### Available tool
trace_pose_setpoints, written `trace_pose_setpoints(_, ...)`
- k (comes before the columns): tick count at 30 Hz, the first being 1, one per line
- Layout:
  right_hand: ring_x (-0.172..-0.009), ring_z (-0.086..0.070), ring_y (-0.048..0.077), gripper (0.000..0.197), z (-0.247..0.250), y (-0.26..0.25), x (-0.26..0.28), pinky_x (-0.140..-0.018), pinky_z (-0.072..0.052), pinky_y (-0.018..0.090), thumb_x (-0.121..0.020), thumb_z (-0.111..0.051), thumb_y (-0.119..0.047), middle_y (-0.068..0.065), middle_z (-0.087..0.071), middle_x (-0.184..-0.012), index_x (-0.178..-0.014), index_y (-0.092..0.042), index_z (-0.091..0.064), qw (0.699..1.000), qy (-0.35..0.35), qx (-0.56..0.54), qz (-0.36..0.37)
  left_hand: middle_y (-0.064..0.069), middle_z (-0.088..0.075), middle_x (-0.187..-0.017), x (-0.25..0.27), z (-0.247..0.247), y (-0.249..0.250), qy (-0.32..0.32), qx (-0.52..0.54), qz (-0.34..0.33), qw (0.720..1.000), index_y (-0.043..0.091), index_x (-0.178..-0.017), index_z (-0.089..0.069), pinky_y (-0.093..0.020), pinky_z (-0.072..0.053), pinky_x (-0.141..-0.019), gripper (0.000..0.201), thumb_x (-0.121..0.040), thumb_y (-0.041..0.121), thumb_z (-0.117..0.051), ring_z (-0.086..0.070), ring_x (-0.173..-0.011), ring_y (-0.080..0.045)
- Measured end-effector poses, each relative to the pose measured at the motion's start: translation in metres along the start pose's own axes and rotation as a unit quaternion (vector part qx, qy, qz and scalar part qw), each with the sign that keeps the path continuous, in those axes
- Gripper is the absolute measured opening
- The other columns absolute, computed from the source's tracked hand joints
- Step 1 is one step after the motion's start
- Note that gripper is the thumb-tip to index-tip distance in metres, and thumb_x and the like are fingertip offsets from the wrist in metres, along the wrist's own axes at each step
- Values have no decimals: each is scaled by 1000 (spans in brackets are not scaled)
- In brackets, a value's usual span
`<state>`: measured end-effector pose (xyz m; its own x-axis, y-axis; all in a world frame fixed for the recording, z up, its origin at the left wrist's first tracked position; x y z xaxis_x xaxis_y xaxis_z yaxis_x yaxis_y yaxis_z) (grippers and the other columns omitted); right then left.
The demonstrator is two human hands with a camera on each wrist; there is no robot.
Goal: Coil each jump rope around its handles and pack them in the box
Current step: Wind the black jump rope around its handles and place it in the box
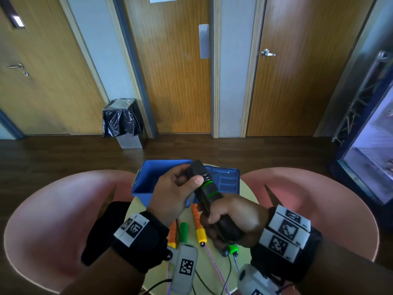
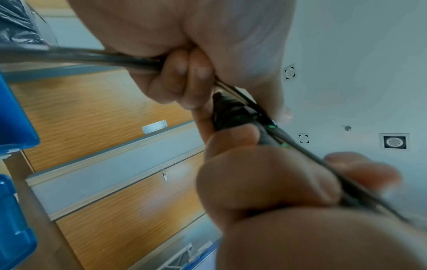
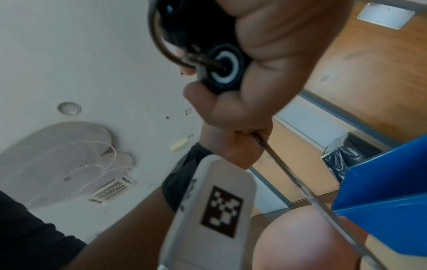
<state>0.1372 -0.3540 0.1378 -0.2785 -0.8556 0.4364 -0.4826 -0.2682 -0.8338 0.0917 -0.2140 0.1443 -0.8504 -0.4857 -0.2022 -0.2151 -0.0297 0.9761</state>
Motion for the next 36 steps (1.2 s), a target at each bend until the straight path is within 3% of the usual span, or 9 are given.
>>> trace_pose_setpoints(3, -54, -49, 21, 45, -4, 1, 3, -49, -43, 24, -55, -59, -11, 7, -46, -75, -99, -10, -49, 994, -78, -72, -29, 0, -75, -86, 1, 4, 0, 0, 20, 2, 1000, 8, -106, -68, -18, -52, -68, 41, -71, 28, -77, -70, -81, -9)
trace_pose_setpoints(7, -54, -50, 21, 43, -6, 0, 6, -50, -44, 24, -58, -60, -12, 7, -48, -77, -100, -10, -49, 987, -114, -108, -33, 9, -69, -66, 4, -1, 4, -12, 26, 11, 1000, -7, -113, -62, -8, -45, -54, 27, -88, 3, -67, -62, -57, 2)
trace_pose_setpoints(11, -57, -49, 21, 48, -4, 2, 6, -52, -44, 26, -57, -61, -12, 7, -48, -78, -104, -10, -49, 986, -121, -114, -33, 2, -72, -81, 7, 0, 1, -36, 46, 12, 998, -3, -114, -64, -13, -49, -61, 47, -76, 23, -75, -65, -70, -5)
trace_pose_setpoints(13, -57, -48, 21, 48, -3, 4, 8, -52, -44, 26, -57, -61, -12, 7, -47, -78, -104, -10, -48, 986, -120, -108, -32, 9, -69, -70, 8, 2, 4, -46, 14, 12, 999, -4, -113, -62, -9, -45, -57, 36, -82, 10, -73, -62, -62, 1)
trace_pose_setpoints(15, -54, -47, 22, 48, 0, 4, 9, -49, -43, 25, -55, -61, -12, 8, -46, -74, -101, -8, -48, 994, -82, -69, -31, 10, -69, -63, 8, 4, 10, -59, -49, 12, 997, 1, -113, -63, -8, -46, -60, 25, -89, 8, -67, -63, -60, 2)
trace_pose_setpoints(17, -49, -46, 22, 47, 7, 1, 9, -46, -40, 24, -50, -62, -10, 10, -44, -67, -96, -6, -50, 1000, 8, 15, -13, 0, -72, -67, 9, 10, 18, -68, -150, -7, 986, 15, -102, -69, -15, -49, -68, 24, -88, 34, -71, -68, -67, -5)
trace_pose_setpoints(20, -47, -47, 19, 28, 24, -11, 11, -50, -39, 27, -52, -62, -15, 4, -49, -58, -78, -11, -52, 967, 149, 206, 32, -7, -49, -53, 13, 17, 26, -63, -342, -40, 937, 5, -69, -58, -16, -34, -52, 50, -83, 53, -62, -46, -50, -4)
trace_pose_setpoints(31, -57, -45, 12, 17, 44, -22, 13, -53, -35, 25, -81, -64, -21, -3, -49, -70, -91, -18, -51, 824, 240, 512, 44, 9, -29, -50, 30, 7, 30, -66, -288, -41, 954, 20, -55, -37, -17, -25, -49, 48, -97, 25, -59, -29, -48, -4)
trace_pose_setpoints(36, -54, -44, 13, 22, 39, -25, 19, -47, -36, 17, -77, -69, -13, -1, -47, -66, -78, -17, -48, 877, 212, 430, 33, 1, -29, -55, 36, 9, 19, -54, -246, -33, 967, 13, -59, -41, -21, -26, -51, 47, -96, 32, -62, -30, -51, -8)
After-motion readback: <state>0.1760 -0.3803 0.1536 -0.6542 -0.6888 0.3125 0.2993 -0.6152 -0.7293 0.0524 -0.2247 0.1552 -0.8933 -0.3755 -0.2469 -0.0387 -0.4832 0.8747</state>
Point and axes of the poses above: each hand's wrist, its own x-axis away from the middle knuckle, its own z-axis out of the back of the hand, y = z × x, the point moved 3 cm from there along -x, towards the middle knuckle
